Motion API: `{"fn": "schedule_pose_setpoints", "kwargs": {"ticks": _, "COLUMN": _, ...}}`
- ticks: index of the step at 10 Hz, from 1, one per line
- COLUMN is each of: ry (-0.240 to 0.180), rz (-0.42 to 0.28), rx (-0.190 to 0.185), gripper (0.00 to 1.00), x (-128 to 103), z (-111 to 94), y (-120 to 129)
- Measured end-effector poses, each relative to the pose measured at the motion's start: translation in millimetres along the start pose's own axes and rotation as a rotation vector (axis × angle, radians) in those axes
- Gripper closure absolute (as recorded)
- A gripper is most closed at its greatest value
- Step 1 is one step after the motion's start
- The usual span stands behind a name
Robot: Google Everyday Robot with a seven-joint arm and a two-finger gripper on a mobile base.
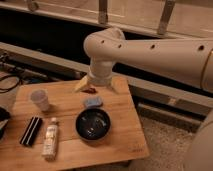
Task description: Place the bottle in the ceramic bowl
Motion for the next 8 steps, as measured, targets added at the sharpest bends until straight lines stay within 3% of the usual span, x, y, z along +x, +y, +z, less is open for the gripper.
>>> {"fn": "schedule_pose_setpoints", "kwargs": {"ticks": 4, "ry": 0.001, "rz": -0.025, "rx": -0.020, "gripper": 0.00, "x": -8.1, "z": 0.3, "y": 7.8}}
{"fn": "schedule_pose_setpoints", "kwargs": {"ticks": 6, "ry": 0.005, "rz": -0.047, "rx": -0.054, "gripper": 0.00, "x": -18.7, "z": 4.8, "y": 29.3}}
{"fn": "schedule_pose_setpoints", "kwargs": {"ticks": 8, "ry": 0.016, "rz": -0.080, "rx": -0.104, "gripper": 0.00, "x": -34.6, "z": 13.6, "y": 70.5}}
